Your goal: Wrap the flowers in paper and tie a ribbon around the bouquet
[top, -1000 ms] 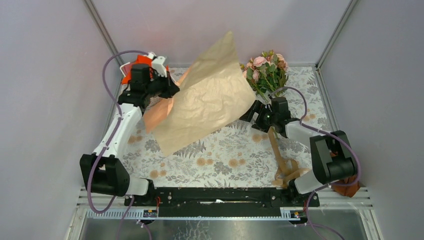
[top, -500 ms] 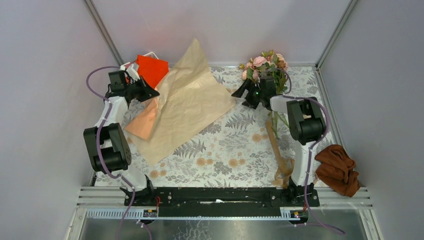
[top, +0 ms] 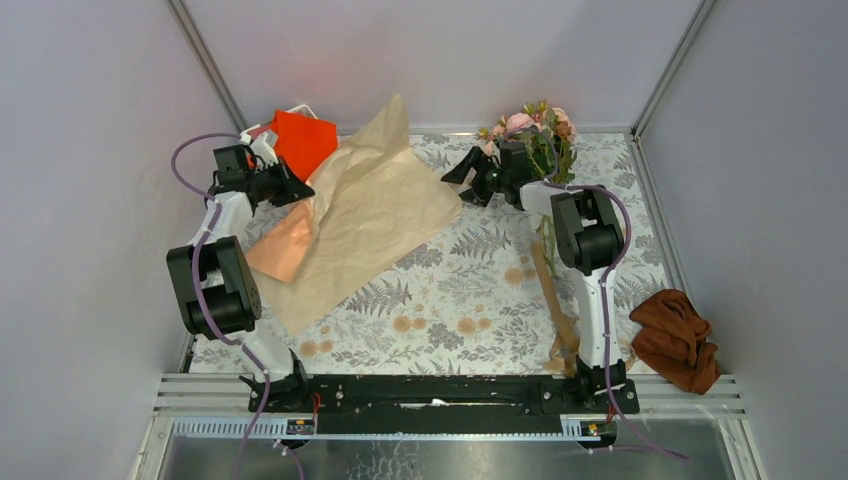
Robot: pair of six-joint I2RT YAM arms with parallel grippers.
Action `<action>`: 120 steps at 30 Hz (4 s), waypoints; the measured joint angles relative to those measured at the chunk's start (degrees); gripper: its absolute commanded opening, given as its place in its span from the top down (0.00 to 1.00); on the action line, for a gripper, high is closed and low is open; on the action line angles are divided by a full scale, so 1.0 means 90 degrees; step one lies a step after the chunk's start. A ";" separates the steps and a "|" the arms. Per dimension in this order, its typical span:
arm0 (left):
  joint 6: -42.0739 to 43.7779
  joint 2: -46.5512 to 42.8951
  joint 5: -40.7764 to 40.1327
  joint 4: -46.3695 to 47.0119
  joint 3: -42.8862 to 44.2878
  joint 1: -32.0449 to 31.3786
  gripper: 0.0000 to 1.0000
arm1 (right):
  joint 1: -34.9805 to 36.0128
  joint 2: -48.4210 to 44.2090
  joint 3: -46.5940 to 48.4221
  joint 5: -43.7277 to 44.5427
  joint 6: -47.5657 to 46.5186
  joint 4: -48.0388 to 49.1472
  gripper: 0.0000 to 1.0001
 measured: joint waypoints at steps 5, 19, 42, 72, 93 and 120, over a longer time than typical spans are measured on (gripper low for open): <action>0.0107 0.0024 0.0078 0.0000 0.0000 0.0000 1.00 | 0.0211 -0.0245 -0.0517 -0.0185 -0.0148 0.0148 0.24; 0.0231 -0.0015 0.0180 -0.0002 0.0000 0.0000 1.00 | 0.0459 -0.1124 -0.1664 -0.0007 -0.0656 -0.0333 0.42; 0.0437 -0.0260 0.0559 -0.0017 -0.0017 0.0000 1.00 | 0.0828 -0.2477 -0.3101 0.0328 -0.0687 -0.0639 0.28; 0.0576 -0.0369 0.0894 -0.0041 -0.0202 0.0000 1.00 | 0.2438 -0.2203 -0.4116 0.1530 0.2606 0.2069 0.17; 0.0529 -0.0369 0.1003 -0.0032 -0.0248 -0.0007 1.00 | 0.2715 -0.1513 -0.3351 0.2849 0.4053 0.2336 0.17; 0.1719 -0.1894 0.0576 -0.1098 0.0483 -0.0136 1.00 | 0.0420 -0.5671 -0.4864 0.2654 -0.0121 -0.0527 1.00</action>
